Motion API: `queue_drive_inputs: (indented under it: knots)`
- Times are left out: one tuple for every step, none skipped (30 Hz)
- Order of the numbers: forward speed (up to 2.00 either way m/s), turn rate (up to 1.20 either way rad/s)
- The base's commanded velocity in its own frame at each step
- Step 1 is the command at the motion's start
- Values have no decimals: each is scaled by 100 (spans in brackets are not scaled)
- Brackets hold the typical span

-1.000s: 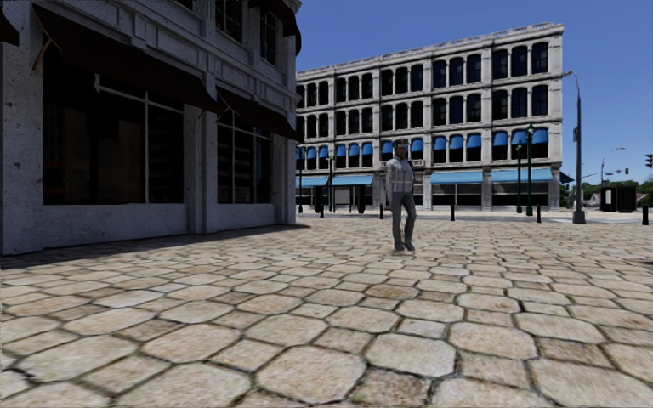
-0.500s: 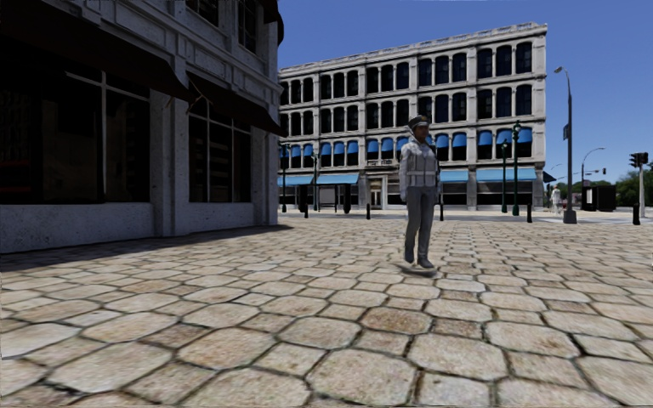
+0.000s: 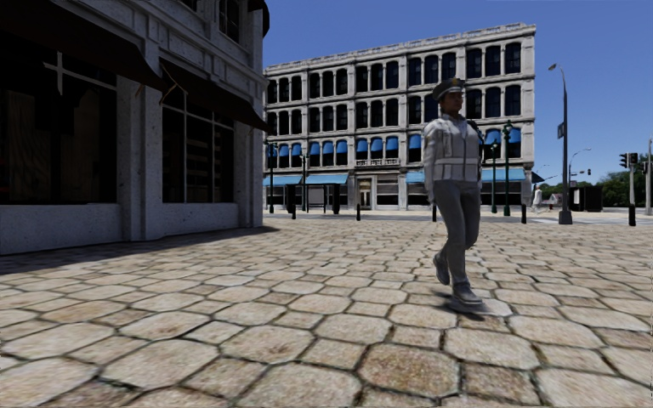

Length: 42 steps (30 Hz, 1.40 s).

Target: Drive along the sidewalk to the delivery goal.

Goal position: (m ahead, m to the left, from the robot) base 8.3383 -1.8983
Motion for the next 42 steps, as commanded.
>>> queue_drive_inputs:
  knots:
    - [128,0]
    - [124,0]
    - [94,0]
    - [94,0]
    - [24,0]
    - [0,0]
    - [0,0]
    - [0,0]
    - [0,0]
    - [0,0]
    - [0,0]
    - [0,0]
    - [0,0]
    - [0,0]
    - [0,0]
    - [0,0]
    - [0,0]
    - [0,0]
    - [0,0]
    - [0,0]
    - [0,0]
    - [0,-9]
    - [0,-9]
    - [28,-20]
    - [56,-24]
    - [65,-24]
    - [65,-24]
    - [68,-24]
    - [69,-24]
    - [69,-24]
    - [69,-24]
    - [69,-24]
    - [69,-24]
    - [71,-24]
    - [75,-24]
    - [75,-24]
    - [78,-24]
    - [80,-24]
    - [81,-24]
    - [83,-24]
    - [83,-24]
    - [86,-24]
